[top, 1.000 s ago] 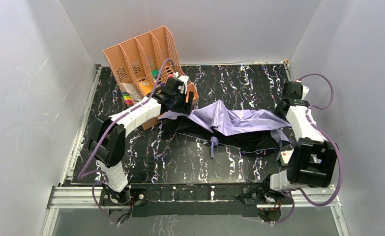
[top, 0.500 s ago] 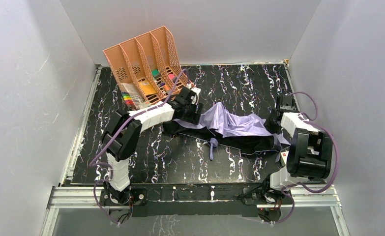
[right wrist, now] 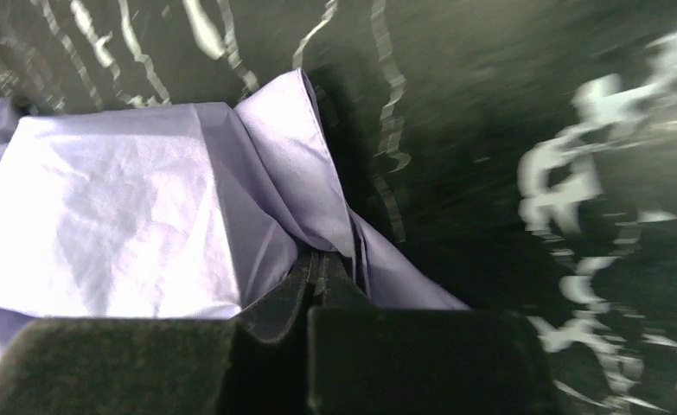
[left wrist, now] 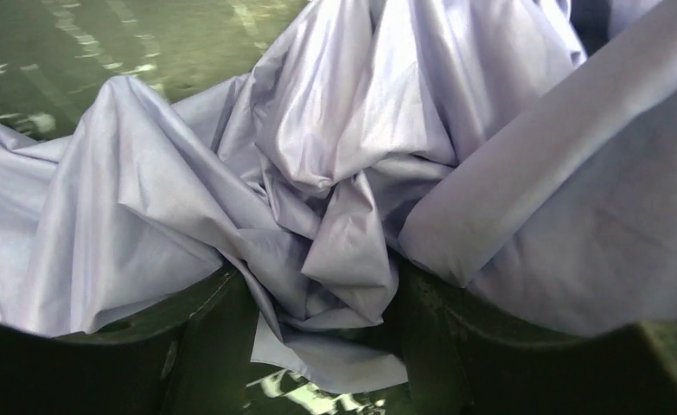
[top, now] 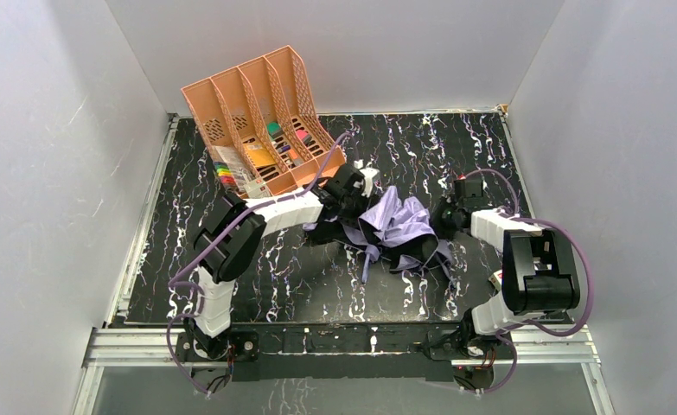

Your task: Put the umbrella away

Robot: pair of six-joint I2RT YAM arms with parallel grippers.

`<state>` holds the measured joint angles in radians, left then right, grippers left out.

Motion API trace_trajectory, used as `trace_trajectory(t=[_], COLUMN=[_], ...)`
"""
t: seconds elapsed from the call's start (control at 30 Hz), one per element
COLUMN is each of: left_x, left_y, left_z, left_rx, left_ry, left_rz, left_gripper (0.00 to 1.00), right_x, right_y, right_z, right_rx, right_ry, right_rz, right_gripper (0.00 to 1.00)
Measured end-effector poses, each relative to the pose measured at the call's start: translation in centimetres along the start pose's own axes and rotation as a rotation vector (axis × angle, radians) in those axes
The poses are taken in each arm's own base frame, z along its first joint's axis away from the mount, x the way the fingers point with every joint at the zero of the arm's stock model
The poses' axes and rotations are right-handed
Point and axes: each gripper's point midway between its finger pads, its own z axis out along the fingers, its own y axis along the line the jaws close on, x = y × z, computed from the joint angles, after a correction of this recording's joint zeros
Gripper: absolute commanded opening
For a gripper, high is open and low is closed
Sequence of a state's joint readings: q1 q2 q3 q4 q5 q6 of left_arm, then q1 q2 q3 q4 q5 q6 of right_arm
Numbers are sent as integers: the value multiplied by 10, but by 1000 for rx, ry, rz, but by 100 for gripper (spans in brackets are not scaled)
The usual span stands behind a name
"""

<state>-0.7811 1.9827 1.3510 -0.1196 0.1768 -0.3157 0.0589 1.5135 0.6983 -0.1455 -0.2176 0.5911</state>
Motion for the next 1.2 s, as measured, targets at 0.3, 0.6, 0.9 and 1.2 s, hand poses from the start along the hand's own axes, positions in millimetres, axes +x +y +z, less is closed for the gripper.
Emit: trace_trajectory(t=[0.3, 0.6, 0.9, 1.2], left_x=[4, -53, -101, -42], left_y=[-32, 1, 55, 112], left_z=[11, -55, -135, -76], left_rx=[143, 84, -130, -310], left_ry=[20, -135, -340, -122], left_rz=[-23, -53, -43, -54], left_gripper=[61, 70, 52, 3], right_x=[10, -34, -47, -39], right_y=[36, 33, -10, -34], right_z=[4, -51, -88, -79], right_rx=[-145, 4, 233, 318], right_ry=[16, -213, -324, -256], right_rz=[6, -138, -162, -171], right_gripper=[13, 14, 9, 0])
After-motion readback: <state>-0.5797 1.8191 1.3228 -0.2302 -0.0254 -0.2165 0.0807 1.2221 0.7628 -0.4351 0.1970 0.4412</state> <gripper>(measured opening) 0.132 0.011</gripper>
